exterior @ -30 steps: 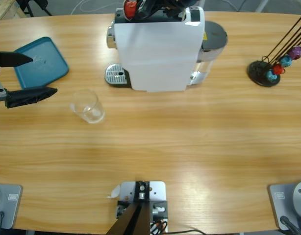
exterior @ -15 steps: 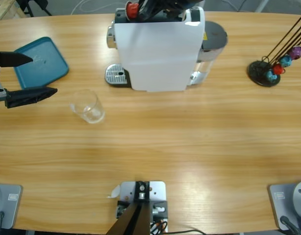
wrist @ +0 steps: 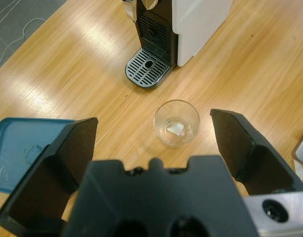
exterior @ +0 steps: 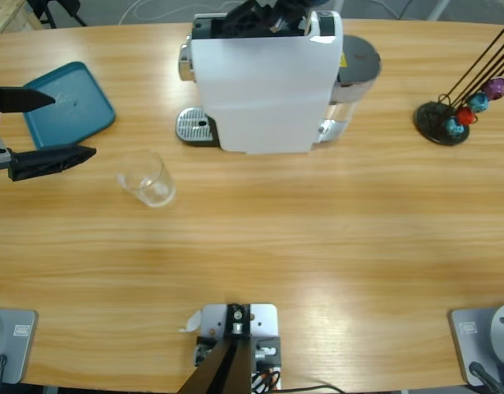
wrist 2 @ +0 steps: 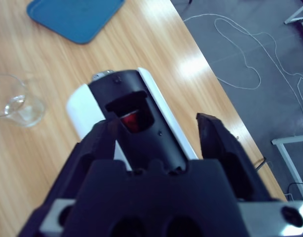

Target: Pour coffee

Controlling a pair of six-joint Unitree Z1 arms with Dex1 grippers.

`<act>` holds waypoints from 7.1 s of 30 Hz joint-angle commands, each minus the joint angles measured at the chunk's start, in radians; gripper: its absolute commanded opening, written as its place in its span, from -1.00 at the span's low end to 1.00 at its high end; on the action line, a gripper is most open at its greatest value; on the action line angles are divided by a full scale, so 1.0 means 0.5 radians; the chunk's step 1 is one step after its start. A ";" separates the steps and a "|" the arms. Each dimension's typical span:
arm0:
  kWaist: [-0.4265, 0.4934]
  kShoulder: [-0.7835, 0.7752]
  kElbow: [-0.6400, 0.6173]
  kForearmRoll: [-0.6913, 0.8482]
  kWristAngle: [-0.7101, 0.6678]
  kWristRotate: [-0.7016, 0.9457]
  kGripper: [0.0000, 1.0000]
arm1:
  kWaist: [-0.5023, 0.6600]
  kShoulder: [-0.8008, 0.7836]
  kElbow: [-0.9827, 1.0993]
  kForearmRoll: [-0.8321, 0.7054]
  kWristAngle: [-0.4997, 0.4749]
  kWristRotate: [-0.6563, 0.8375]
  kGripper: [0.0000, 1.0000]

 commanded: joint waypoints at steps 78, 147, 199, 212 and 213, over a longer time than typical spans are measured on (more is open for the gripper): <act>0.024 -0.337 0.105 0.241 -0.015 -0.128 0.97 | 0.379 0.428 0.415 -0.722 -0.636 1.778 -1.00; -0.178 -0.275 0.618 -0.241 0.077 -0.589 1.00 | 0.422 -1.279 0.941 0.488 -0.518 1.058 1.00; -0.182 0.984 0.998 -1.915 0.226 -0.399 -1.00 | 0.422 -1.251 1.208 0.596 -0.661 1.063 0.99; 0.864 0.705 0.254 -0.815 -1.200 0.817 -1.00 | 0.422 -1.353 1.231 0.610 -0.654 1.048 0.99; 0.894 0.781 0.146 -0.703 -1.232 0.896 -1.00 | 0.422 -1.371 1.237 0.615 -0.654 1.048 0.99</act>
